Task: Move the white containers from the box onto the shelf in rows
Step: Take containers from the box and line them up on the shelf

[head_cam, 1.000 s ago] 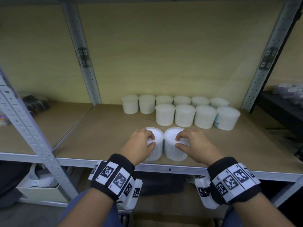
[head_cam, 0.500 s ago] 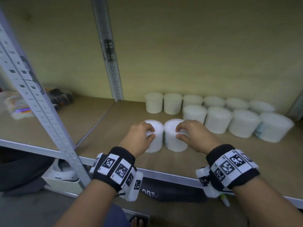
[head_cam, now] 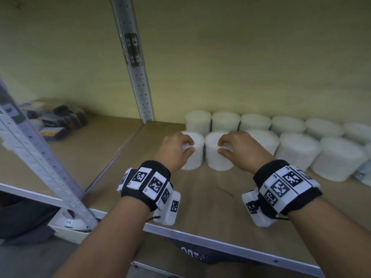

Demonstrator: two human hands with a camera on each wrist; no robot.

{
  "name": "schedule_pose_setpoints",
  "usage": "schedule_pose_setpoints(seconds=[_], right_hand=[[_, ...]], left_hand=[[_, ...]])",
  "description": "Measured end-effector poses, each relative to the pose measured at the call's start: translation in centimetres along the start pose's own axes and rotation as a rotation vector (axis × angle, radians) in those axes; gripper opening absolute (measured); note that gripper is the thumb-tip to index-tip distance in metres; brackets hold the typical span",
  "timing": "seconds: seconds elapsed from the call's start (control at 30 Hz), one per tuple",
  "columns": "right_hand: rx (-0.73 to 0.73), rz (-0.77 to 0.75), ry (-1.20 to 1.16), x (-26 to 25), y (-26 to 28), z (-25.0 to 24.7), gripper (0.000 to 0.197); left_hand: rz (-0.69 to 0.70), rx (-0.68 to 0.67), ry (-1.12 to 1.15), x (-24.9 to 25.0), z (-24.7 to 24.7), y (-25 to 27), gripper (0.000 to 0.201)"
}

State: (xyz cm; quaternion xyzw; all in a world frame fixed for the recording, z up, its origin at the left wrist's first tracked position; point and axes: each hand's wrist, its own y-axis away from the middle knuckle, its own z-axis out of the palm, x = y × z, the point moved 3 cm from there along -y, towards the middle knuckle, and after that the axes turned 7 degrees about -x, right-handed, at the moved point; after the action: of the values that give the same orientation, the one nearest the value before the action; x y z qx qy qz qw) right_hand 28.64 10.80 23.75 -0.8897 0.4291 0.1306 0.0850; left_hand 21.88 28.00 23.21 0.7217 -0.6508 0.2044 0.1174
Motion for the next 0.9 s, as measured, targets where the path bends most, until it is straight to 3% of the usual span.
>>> schedule_pose_setpoints(seconds=[0.57, 0.8, 0.9], right_hand=[[0.033, 0.035, -0.019, 2.2, -3.0, 0.2, 0.031], [0.012, 0.029, -0.052, 1.9, -2.0, -0.2, 0.04], [0.078, 0.048, -0.092, 2.8, -0.9, -1.3, 0.04]], left_hand=[[0.028, 0.01, 0.064, -0.4, 0.8, -4.3, 0.025], [-0.002, -0.054, 0.026, 0.2, 0.3, -4.5, 0.026], [-0.023, -0.104, -0.005, 1.0, 0.1, -4.5, 0.033]])
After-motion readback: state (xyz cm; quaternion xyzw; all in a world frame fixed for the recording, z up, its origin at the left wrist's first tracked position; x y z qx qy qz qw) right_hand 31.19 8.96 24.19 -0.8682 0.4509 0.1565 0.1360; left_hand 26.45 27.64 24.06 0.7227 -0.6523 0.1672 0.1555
